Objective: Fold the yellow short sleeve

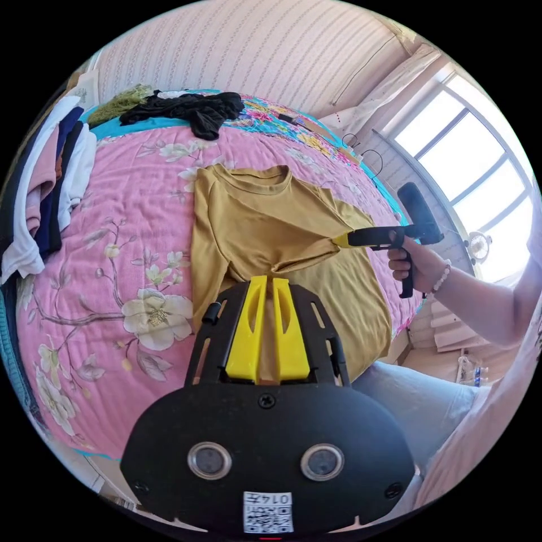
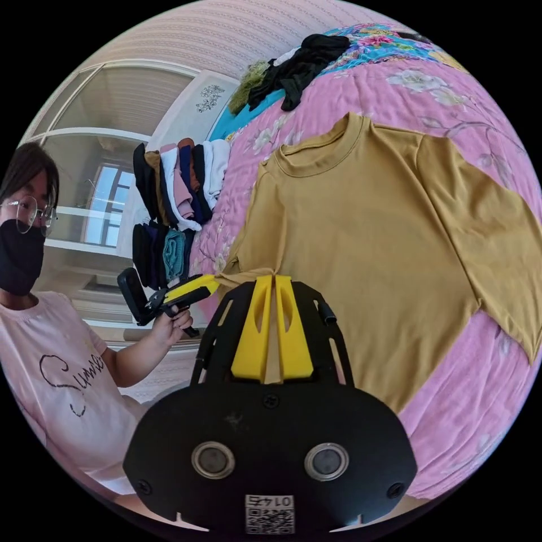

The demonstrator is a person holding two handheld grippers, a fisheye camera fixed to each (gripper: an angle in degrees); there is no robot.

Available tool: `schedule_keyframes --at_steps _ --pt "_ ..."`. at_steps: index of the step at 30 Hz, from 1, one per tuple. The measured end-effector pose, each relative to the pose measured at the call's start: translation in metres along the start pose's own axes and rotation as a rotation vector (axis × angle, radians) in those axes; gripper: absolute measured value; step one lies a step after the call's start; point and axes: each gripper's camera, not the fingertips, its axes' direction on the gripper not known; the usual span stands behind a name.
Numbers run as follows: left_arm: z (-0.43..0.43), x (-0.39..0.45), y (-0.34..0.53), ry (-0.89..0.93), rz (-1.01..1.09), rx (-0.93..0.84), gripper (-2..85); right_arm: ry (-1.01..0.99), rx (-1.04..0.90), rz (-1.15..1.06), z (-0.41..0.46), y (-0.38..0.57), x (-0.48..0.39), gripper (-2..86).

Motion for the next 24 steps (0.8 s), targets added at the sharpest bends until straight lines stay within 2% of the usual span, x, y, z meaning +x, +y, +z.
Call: schedule_keyframes --at_steps 4,7,9,13,17,20,24 --pt "0.014 0.009 -0.006 0.202 0.087 -0.014 7.4 0.122 -0.105 -0.032 -0.006 0.004 0.009 1.4" --pt "0.012 0.002 -0.01 0.278 0.067 -0.004 8.0 0.216 -0.178 -0.015 -0.008 0.008 0.017 3.0" --pt "0.005 -0.008 -0.012 0.223 0.04 0.02 7.7 0.244 -0.207 -0.009 -0.011 0.009 0.017 3.7" --pt "0.004 -0.031 -0.023 -0.078 0.014 0.056 6.6 0.236 -0.11 -0.139 -0.013 -0.006 -0.01 4.2" --pt "0.033 -0.04 -0.04 -0.137 0.045 -0.034 7.9 0.138 -0.021 -0.265 0.011 -0.054 -0.039 6.6" --pt "0.05 -0.04 -0.048 -0.182 0.098 -0.079 3.3 0.136 0.018 -0.358 0.037 -0.097 -0.06 7.2" --pt "0.053 -0.05 -0.053 -0.123 0.03 -0.037 -0.6 0.166 -0.148 -0.36 0.079 -0.138 -0.065 2.5"
